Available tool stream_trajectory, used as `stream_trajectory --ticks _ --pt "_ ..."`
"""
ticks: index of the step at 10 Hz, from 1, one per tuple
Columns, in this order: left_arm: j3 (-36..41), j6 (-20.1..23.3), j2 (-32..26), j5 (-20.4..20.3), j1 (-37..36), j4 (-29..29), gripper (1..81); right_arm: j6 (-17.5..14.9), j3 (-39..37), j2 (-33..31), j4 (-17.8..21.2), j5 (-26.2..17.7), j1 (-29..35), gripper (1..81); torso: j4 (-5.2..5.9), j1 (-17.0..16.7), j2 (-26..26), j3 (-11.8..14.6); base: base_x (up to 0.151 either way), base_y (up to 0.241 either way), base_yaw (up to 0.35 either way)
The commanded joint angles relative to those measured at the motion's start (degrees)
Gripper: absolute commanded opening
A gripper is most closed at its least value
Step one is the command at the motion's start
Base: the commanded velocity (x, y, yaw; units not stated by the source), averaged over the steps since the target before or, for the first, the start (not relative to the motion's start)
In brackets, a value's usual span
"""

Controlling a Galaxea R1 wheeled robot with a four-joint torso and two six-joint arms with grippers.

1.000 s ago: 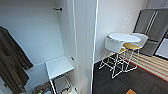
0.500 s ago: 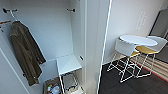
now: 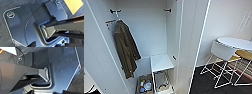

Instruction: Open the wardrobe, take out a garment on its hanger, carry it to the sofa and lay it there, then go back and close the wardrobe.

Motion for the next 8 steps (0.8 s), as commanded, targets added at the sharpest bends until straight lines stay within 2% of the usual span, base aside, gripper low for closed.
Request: stream_trajectory --ticks 1,8 --pt "-0.22 0.1 0.0 1.82 -1.81 0.67 81.1 -0.22 0.24 0.55 -0.29 -2.78 1.52 81.1 0.0 0.05 0.0 0.0 0.0 0.0 0.299" --pt "-0.22 0.1 0.0 1.73 -1.72 1.2 81.1 -0.13 0.15 0.64 -0.29 -2.7 1.35 81.1 0.0 0.05 0.0 0.0 0.0 0.0 0.3"
